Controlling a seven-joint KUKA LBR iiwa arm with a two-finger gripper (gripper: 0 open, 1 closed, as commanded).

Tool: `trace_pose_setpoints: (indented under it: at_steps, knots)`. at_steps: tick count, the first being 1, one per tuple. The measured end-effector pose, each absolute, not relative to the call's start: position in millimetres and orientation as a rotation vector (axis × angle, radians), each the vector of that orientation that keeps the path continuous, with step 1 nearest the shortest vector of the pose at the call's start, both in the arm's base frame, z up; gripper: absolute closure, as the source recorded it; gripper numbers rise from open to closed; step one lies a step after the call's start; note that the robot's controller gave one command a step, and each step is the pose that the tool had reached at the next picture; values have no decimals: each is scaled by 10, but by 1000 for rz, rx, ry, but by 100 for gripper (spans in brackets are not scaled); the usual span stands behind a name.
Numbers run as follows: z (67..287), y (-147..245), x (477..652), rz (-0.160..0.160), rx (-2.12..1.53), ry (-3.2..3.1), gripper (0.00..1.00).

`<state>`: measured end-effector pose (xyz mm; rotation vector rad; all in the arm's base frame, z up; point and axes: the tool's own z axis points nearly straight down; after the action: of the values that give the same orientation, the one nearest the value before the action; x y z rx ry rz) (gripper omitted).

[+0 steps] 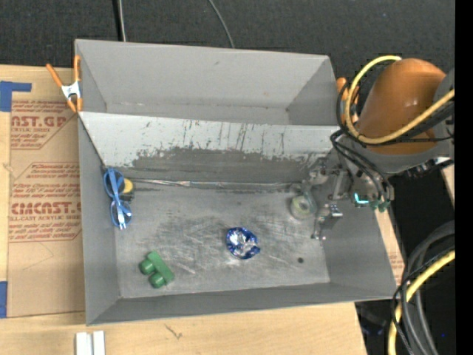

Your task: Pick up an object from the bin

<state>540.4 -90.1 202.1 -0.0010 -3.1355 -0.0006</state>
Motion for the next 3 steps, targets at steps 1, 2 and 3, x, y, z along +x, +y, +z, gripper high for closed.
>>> trace_pose_setpoints:
  at_steps: [1, 2, 3]
  knots:
    - [714, -10, 5019, 2, 458, -3118, 0]
    - [1004, 2418, 4908, -9, 714, -3063, 0]
    - [993, 1900, 4989, 2, 984, -2984, 0]
